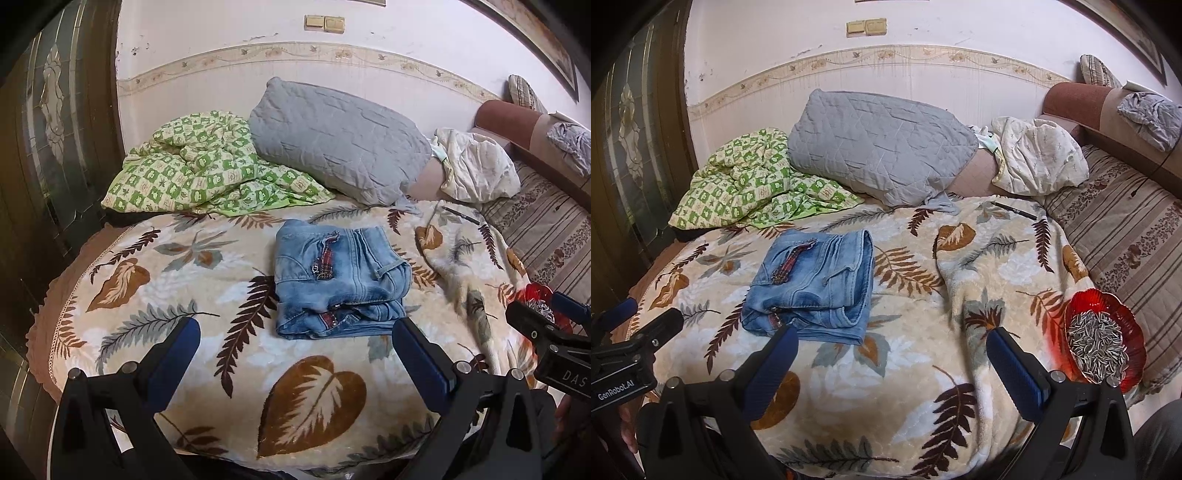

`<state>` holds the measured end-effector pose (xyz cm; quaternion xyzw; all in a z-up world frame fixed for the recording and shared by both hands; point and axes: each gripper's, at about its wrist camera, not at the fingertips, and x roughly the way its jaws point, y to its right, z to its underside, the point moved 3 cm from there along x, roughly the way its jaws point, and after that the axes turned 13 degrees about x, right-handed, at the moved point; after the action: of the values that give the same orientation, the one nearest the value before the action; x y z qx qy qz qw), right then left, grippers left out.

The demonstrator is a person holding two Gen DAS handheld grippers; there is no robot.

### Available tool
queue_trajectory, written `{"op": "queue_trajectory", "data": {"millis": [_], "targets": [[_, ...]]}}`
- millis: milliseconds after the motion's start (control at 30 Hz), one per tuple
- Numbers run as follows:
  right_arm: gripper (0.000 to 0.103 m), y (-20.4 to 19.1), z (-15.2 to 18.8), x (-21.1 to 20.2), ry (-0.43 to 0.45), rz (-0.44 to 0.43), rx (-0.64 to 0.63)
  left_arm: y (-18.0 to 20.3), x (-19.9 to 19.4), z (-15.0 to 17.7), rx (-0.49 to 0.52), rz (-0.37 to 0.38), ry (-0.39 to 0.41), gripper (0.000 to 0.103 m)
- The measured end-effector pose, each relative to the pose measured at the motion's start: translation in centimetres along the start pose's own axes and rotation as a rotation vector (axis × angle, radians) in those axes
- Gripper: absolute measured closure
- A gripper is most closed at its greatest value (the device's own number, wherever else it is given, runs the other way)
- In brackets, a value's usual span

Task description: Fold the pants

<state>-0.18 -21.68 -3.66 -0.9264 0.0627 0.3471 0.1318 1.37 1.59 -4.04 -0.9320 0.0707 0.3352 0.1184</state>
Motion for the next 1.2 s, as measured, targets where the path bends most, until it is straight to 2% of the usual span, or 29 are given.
{"op": "queue_trajectory", "data": {"millis": [1200], "targets": [[0.000,0.11,0.00,0.27,-0.002,0.004,-0.005,-0.07,-0.12,-0.24,0.004,-0.004,0.002,0.000]]}}
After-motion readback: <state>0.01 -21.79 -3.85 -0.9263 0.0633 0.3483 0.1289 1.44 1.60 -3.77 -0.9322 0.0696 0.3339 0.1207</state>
